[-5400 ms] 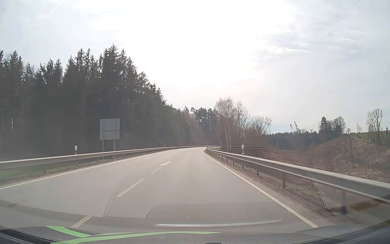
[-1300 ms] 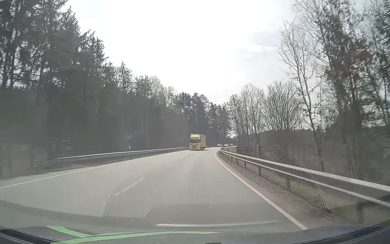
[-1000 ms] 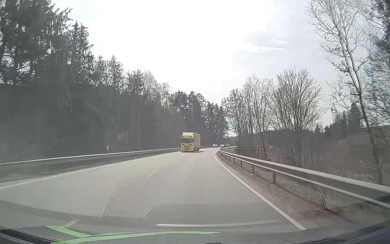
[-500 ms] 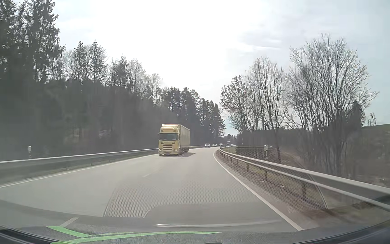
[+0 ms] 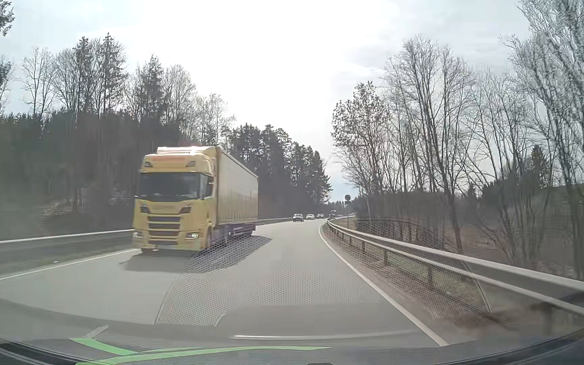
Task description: Follow the waypoints while adhering to traffic rules and regulations
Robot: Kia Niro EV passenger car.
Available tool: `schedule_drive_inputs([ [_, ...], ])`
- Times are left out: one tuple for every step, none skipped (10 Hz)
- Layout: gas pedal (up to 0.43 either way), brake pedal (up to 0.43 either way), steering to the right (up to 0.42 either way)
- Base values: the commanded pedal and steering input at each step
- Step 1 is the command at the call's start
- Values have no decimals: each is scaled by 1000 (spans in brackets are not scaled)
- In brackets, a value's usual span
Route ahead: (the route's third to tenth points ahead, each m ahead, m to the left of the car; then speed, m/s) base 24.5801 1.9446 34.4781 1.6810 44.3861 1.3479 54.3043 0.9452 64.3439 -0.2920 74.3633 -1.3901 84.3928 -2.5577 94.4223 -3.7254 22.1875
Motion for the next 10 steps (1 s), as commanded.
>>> schedule_drive_inputs([
  [299,0,10],
  [299,0,9],
  [299,0,8],
  [311,0,8],
  [311,0,8],
  [311,0,8],
  [311,0,8],
  [311,0,8],
  [311,0,8],
  [311,0,8],
])
